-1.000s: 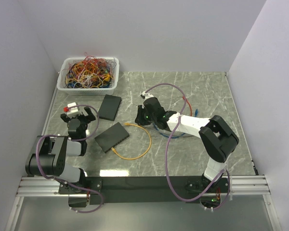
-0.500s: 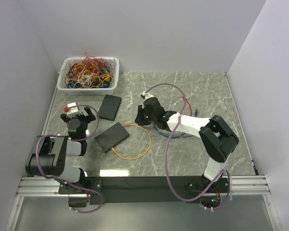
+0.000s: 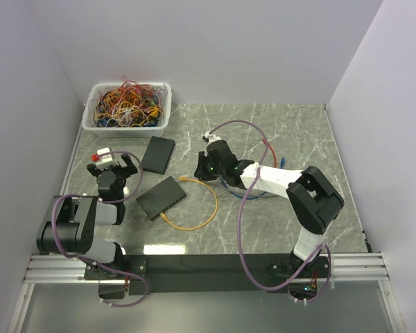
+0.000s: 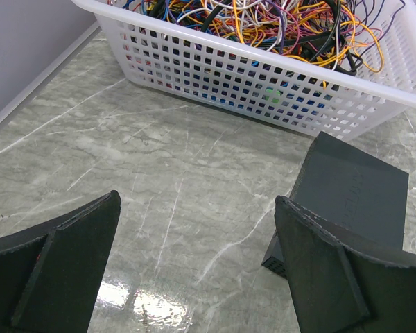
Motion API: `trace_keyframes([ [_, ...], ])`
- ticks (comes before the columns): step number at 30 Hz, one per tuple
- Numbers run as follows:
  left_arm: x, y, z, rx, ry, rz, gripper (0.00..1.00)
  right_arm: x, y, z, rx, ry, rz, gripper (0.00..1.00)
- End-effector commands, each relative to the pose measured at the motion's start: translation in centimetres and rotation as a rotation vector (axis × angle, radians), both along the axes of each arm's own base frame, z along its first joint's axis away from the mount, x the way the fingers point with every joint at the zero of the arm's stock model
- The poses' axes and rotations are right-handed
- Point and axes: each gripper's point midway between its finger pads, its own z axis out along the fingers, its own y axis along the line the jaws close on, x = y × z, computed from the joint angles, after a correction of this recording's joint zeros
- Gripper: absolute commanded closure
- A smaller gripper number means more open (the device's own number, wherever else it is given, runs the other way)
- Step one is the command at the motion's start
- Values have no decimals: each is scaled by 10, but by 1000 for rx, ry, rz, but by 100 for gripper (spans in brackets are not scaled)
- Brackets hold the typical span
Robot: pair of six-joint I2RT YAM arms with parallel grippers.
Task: Insert the plug into the switch port
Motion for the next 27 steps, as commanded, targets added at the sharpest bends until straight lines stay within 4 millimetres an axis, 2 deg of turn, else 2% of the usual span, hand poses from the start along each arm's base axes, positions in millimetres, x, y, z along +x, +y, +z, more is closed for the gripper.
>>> trace_keyframes([
  [1,8,-3,20,7,-67,-18,1,8,2,16,45,-32,-10,78],
  [13,8,-3,20,7,-67,-18,1,6,2,18,49,-37,-8,79],
  [27,8,-3,19,6,-66,-18,1,7,3,10,37,-23,-8,80],
])
